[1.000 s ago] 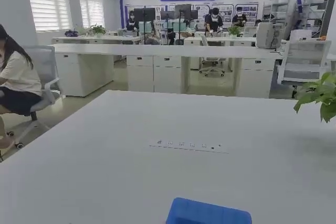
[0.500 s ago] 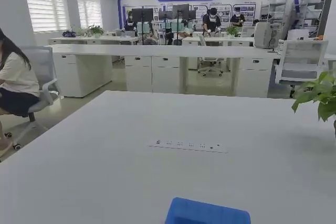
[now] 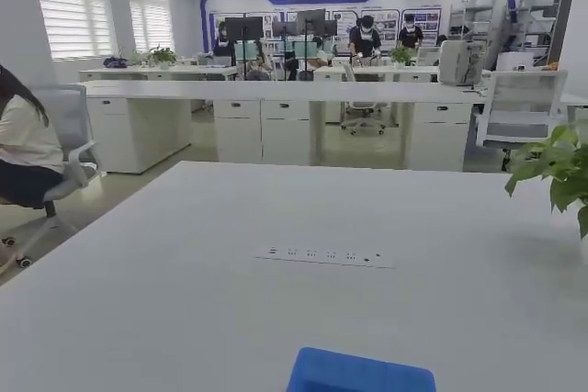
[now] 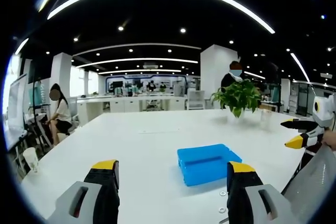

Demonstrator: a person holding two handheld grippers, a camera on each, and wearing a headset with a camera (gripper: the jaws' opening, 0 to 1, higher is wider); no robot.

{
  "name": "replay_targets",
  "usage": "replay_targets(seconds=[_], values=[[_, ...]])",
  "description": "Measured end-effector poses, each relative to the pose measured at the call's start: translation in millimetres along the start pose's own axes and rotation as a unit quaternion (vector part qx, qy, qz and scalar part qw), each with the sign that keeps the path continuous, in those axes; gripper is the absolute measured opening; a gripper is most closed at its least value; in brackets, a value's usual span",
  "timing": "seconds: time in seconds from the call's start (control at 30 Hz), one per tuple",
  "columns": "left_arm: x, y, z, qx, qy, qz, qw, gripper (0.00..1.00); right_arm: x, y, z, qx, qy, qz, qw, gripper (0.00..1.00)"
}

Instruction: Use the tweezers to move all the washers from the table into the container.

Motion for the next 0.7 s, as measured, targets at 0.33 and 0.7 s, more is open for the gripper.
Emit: replay_targets(seconds=[0.33,0.7], values=[[-0.2,-0.1,0.5,-0.001,0.0,0.0,1.0,0.85,0.7,0.7,-0.1,0.005,-0.003,0.004,1.0,0.71],[-1.7,0.5,0.3,0.003,0.004,-0.003,1.0,0.85,-0.8,1.3,0.6,0.007,0.002,0.005,1.0,0.7]])
Point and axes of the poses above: the centre of the closed fingertips' face, and the gripper's own axes: z roughly backward along the fingers, x roughly to its left, y roughly out of its underside, the point moved 8 cm from there along z, roughly backward along the fingers, and after that the axes turned 4 degrees about -y, right-handed, at the moved point
